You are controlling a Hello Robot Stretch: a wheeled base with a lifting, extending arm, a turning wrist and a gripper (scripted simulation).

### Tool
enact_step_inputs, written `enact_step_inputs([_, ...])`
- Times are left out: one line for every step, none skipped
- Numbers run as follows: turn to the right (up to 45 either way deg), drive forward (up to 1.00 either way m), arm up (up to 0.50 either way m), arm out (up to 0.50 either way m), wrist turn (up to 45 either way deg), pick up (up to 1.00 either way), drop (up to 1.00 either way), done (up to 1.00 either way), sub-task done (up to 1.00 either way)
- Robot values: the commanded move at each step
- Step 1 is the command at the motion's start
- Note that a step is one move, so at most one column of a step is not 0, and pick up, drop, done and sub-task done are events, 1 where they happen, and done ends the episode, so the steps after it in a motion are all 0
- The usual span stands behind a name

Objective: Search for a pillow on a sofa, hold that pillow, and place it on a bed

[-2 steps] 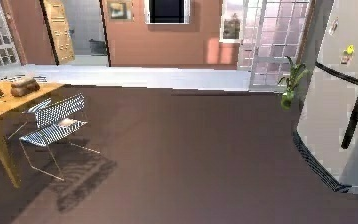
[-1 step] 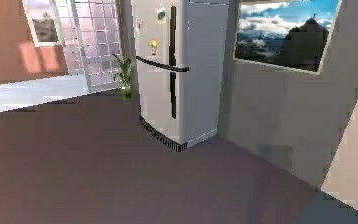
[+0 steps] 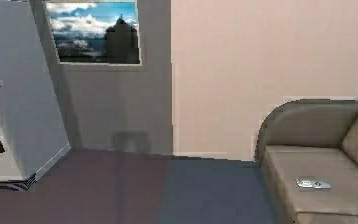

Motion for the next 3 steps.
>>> enact_step_inputs([-24.0,0.0,0.0,0.0,0.0,0.0,0.0,0.0,0.0])
enact_step_inputs([45.0,0.0,0.0,0.0,0.0,0.0,0.0,0.0,0.0])
enact_step_inputs([21.0,0.0,0.0,0.0,0.0,0.0,0.0,0.0,0.0])
